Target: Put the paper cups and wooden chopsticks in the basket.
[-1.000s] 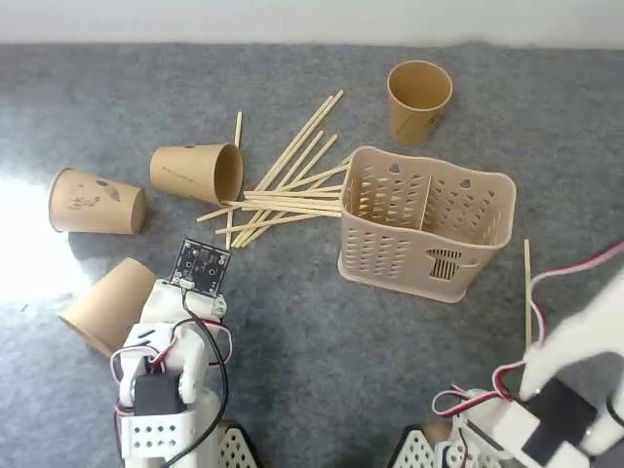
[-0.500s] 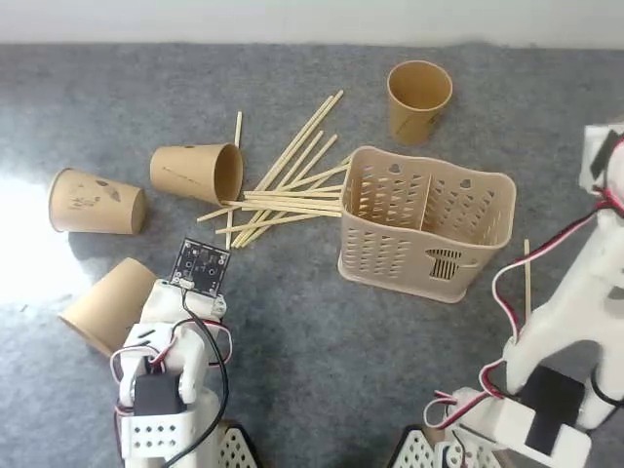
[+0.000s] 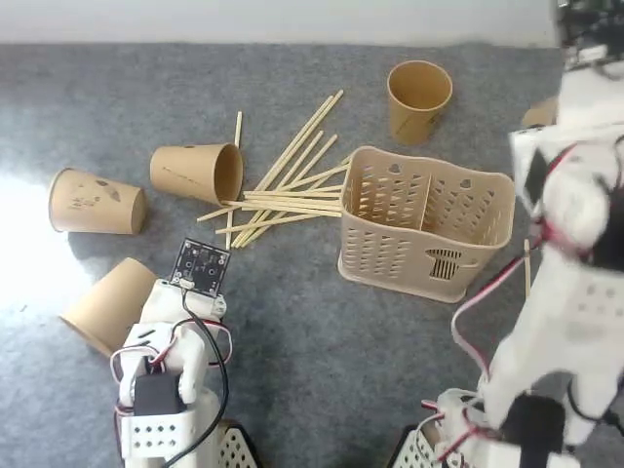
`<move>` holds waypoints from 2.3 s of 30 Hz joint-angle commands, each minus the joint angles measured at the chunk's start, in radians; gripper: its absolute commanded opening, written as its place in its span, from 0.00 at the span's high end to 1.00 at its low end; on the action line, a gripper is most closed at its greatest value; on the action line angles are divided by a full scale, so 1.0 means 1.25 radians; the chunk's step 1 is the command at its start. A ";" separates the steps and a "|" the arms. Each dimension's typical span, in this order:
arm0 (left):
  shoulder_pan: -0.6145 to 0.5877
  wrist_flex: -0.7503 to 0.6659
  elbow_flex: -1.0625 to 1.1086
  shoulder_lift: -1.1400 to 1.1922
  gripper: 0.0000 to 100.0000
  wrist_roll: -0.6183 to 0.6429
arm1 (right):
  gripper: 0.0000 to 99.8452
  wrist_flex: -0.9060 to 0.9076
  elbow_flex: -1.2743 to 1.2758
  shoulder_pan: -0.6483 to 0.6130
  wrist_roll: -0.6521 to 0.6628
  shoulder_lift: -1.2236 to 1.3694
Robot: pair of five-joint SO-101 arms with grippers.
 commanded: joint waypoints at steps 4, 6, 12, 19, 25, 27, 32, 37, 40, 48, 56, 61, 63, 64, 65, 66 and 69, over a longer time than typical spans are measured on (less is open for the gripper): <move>-0.002 -0.032 -0.014 -0.006 0.98 0.006 | 0.99 0.037 0.113 -0.025 -0.009 -0.153; -0.002 -0.032 -0.014 -0.006 0.98 0.006 | 0.99 0.037 0.162 -0.028 -0.007 -0.197; -0.002 -0.029 -0.014 -0.006 0.98 0.006 | 0.99 0.035 0.243 -0.164 0.028 -0.229; -0.002 -0.028 -0.014 -0.006 0.98 0.006 | 0.99 0.034 0.210 -0.170 -0.014 -0.096; -0.002 -0.031 -0.014 -0.006 0.98 0.006 | 0.99 0.035 0.194 -0.150 -0.025 -0.041; -0.002 -0.032 -0.014 -0.006 0.98 0.006 | 0.99 0.035 0.194 -0.150 -0.039 -0.037; -0.002 -0.032 -0.014 -0.006 0.98 0.006 | 0.99 0.036 0.209 -0.152 -0.058 -0.040; -0.002 -0.032 -0.014 -0.006 0.98 0.006 | 0.99 0.036 0.261 -0.153 -0.058 -0.048; -0.002 -0.032 -0.014 -0.006 0.98 0.006 | 0.99 0.036 0.276 -0.166 -0.058 -0.091; -0.002 -0.032 -0.014 -0.006 0.98 0.006 | 0.99 0.036 0.324 -0.233 -0.103 -0.201; -0.002 -0.032 -0.014 -0.006 0.98 0.006 | 0.99 0.037 0.347 -0.117 -0.113 -0.212; -0.002 -0.032 -0.014 -0.006 0.98 0.006 | 0.99 0.036 0.422 -0.095 -0.112 -0.209; -0.002 -0.032 -0.014 -0.006 0.98 0.006 | 0.99 0.035 0.442 -0.095 -0.113 -0.208; -0.002 -0.031 -0.014 -0.006 0.98 0.006 | 0.99 0.035 0.448 -0.095 -0.113 -0.208; -0.002 -0.031 -0.014 -0.006 0.98 0.006 | 0.99 0.035 0.452 -0.095 -0.113 -0.208; -0.002 -0.031 -0.014 -0.006 0.98 0.006 | 0.99 0.034 0.453 -0.095 -0.113 -0.208; -0.002 -0.031 -0.014 -0.006 0.98 0.006 | 0.99 0.030 0.453 -0.098 -0.113 -0.206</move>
